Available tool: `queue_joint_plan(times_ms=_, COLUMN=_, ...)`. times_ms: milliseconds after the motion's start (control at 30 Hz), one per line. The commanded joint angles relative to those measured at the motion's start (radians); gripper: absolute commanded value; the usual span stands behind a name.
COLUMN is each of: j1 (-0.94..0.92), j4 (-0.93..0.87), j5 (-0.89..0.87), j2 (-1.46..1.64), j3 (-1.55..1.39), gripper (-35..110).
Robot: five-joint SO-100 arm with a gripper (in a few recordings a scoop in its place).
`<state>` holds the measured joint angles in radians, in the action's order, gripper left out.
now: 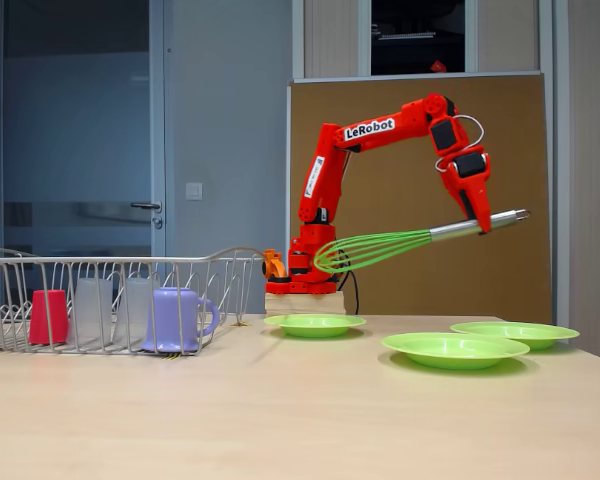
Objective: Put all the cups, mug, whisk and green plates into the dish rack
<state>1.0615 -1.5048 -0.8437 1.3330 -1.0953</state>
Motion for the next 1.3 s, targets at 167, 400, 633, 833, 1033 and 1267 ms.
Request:
queue_joint_plan(times_ms=167, j1=-0.199, j4=-0.236, j5=0.377, j2=0.100, j3=0.146, gripper=0)
queue_joint_plan(times_ms=400, j1=-0.414, j4=-0.265, j5=0.643, j2=0.259, j3=0.044, gripper=0)
queue_joint_plan(times_ms=633, j1=-0.738, j4=-0.238, j5=0.914, j2=0.454, j3=-0.147, gripper=0)
queue_joint_plan(times_ms=833, j1=-1.022, j4=-0.210, j5=1.158, j2=0.526, j3=-0.268, gripper=0)
queue_joint_plan(times_ms=1033, j1=-1.270, j4=-0.135, j5=1.364, j2=0.511, j3=-0.380, gripper=0)
queue_joint_plan(times_ms=1267, j1=-1.482, j4=-0.003, j5=1.499, j2=0.330, j3=-0.402, gripper=0)
